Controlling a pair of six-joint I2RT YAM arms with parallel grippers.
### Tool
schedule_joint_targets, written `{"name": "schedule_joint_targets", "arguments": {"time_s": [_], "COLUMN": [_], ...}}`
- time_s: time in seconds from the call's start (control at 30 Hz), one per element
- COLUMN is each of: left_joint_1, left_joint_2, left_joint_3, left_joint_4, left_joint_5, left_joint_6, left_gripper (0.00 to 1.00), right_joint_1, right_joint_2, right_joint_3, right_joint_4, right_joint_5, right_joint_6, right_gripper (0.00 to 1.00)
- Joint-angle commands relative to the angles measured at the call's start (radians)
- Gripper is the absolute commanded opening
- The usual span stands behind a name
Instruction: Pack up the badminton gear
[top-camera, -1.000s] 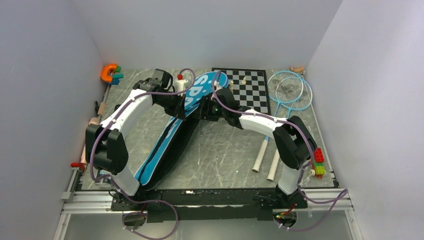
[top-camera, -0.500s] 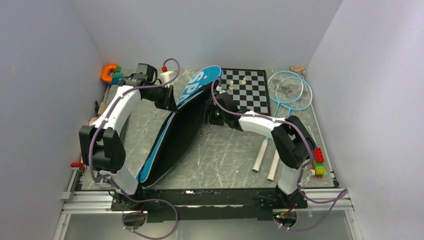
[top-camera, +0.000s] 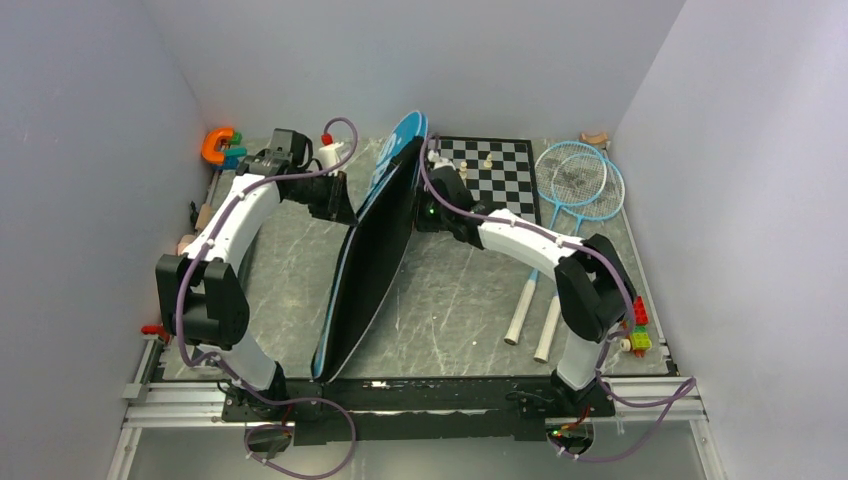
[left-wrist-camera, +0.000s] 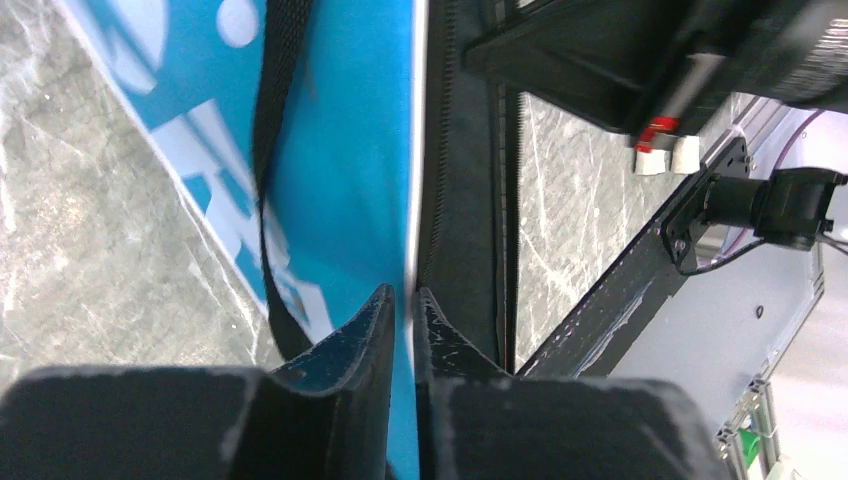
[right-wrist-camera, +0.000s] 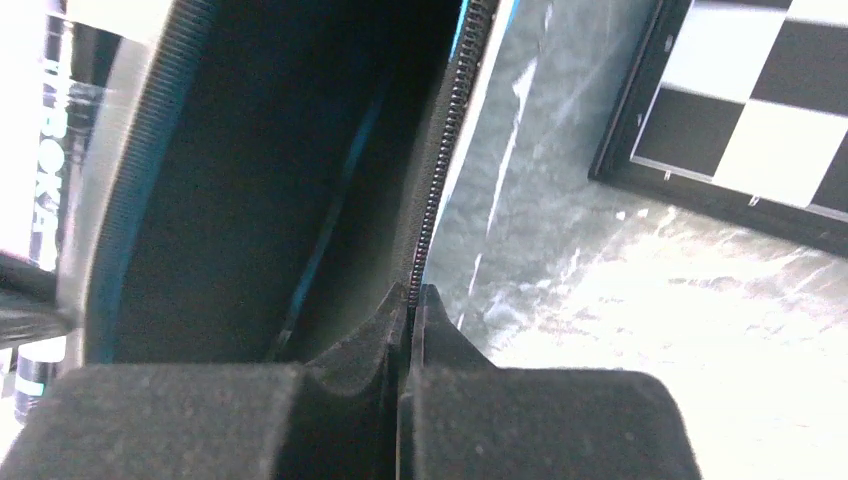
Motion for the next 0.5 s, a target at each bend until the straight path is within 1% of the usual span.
{"name": "schedule_joint_targets", "arguments": {"time_s": [0.0, 0.1, 0.23, 0.33, 0.4, 0.47], "left_joint_1": [0.002, -0.003, -0.018, -0.021, -0.017, -0.008], "left_joint_2": [-0.046, -0.048, -0.044, -0.052, -0.066, -0.094], "left_joint_3": [0.002, 0.027, 0.067, 0.101, 0.119, 0.111], "left_joint_4": [0.062, 0.080, 0.079, 0.064, 0.055, 0.064], "left_joint_5": [-0.040, -0.059, -0.055, -0.026, -0.034, -0.046], "left_joint_6": [0.000, -0.016, -0.031, -0.034, -0.028, -0.027], "left_gripper": [0.20, 0.31, 0.35, 0.41, 0.50, 0.64], "right_joint_1": [0.029, 0.064, 0.115, 0.142, 0.154, 0.156], "right_joint_2": [-0.083, -0.068, -0.020, 0.020, 0.024, 0.018], "right_joint_3": [0.186, 0.285, 0.399, 0.462, 0.460, 0.445], "right_joint_4": [-0.138, -0.249, -0.375, -0.454, -0.457, -0.445], "right_joint_5": [0.123, 0.188, 0.244, 0.268, 0.270, 0.263], "right_joint_6": [-0.119, -0.186, -0.234, -0.244, -0.245, -0.244], "right_gripper": [0.00, 0.00, 0.00, 0.00, 0.00, 0.00]}}
